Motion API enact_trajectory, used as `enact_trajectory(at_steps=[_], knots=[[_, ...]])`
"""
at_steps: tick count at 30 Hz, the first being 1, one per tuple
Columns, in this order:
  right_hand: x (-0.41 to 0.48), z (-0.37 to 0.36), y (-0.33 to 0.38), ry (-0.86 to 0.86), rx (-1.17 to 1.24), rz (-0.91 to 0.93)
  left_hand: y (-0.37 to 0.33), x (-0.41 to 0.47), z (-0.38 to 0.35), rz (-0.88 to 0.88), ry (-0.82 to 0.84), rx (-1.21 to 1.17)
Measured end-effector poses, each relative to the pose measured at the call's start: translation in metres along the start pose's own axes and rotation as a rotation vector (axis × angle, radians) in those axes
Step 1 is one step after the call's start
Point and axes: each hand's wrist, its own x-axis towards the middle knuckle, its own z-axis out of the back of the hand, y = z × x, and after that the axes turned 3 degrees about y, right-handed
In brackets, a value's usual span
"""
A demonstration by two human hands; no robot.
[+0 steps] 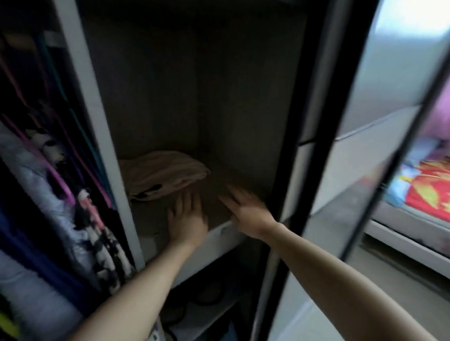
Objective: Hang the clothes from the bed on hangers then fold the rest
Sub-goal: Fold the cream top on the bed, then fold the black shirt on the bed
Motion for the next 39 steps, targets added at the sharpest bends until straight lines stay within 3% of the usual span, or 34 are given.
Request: enact_trajectory(at_steps=[3, 7, 9, 17, 23, 26, 32, 39], knots=[[-0.070, 0.014, -0.014, -0.118, -0.181, 0.103, -0.013, -0.024, -0.001, -0.135, -0.014, -0.021], [-0.174, 0.012, -0.044, -0.087, -0.361, 0.030, -0.056, -0.072, 0.004, -0.389, -0.101, -0.145], [-0.236, 0.013, -0.058, -0.029, -0.382, -0.122, -0.096, -0.099, 0.005, -0.568, -0.140, -0.170], [-0.508, 0.017, -0.074, 0.135, -0.377, -0.693, -0.262, -0.213, -0.006, -0.906, -0.037, -0.301], [-0.730, 0.045, -0.044, 0.166, -0.420, -1.043, -0.405, -0.364, 0.006, -1.127, 0.061, -0.445], [-0.813, 0.059, -0.024, 0.092, -0.456, -1.200, -0.457, -0.436, 0.016, -1.208, 0.090, -0.498], [-0.904, 0.061, 0.003, -0.030, -0.458, -1.379, -0.533, -0.525, 0.020, -1.322, 0.152, -0.554], [-0.940, 0.068, -0.014, -0.106, -0.463, -1.475, -0.609, -0.556, 0.003, -1.368, 0.189, -0.472]])
